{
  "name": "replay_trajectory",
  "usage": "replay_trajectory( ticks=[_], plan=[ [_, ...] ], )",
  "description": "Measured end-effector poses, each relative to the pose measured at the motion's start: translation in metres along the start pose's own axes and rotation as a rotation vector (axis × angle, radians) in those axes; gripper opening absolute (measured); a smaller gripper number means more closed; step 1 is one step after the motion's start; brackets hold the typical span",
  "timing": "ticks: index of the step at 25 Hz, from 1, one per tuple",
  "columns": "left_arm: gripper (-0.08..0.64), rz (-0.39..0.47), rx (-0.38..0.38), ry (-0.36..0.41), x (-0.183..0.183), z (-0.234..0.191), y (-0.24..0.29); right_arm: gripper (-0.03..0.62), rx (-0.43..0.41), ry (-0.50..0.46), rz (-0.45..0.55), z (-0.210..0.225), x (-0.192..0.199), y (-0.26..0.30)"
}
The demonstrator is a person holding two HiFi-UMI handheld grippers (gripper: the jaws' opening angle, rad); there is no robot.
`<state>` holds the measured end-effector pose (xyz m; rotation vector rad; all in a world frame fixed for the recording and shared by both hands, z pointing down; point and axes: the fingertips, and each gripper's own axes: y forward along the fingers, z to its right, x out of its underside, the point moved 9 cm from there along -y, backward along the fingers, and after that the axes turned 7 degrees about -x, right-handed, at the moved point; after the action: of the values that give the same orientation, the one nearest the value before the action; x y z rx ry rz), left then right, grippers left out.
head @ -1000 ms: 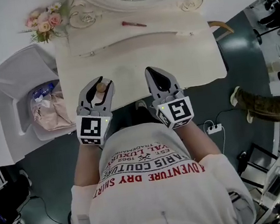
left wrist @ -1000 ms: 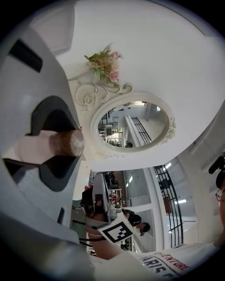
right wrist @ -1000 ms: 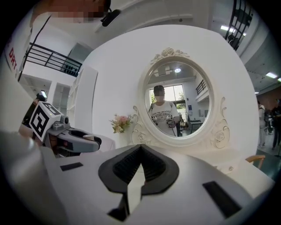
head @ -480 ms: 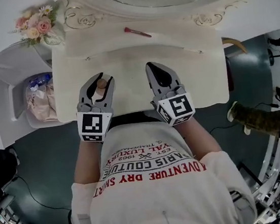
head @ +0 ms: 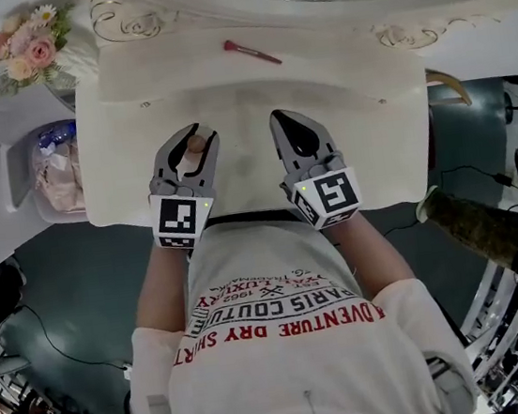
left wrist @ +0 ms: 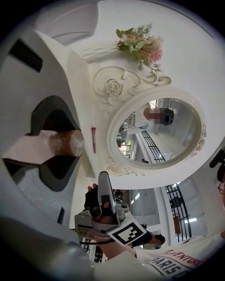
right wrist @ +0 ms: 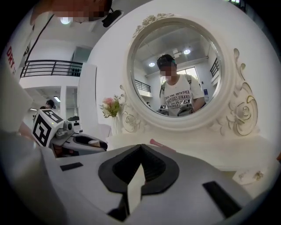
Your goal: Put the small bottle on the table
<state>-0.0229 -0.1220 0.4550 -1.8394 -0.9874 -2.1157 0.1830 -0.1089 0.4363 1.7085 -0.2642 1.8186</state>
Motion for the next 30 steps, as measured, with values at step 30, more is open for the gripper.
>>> replay_trajectory(
  ticks=[30],
  plan=[
    [0.127,-0.003,0.047,0.020,0.047,0.011,0.061,-0.002,0.007,0.019,-0.052,0.038,0.027,0.019]
  ],
)
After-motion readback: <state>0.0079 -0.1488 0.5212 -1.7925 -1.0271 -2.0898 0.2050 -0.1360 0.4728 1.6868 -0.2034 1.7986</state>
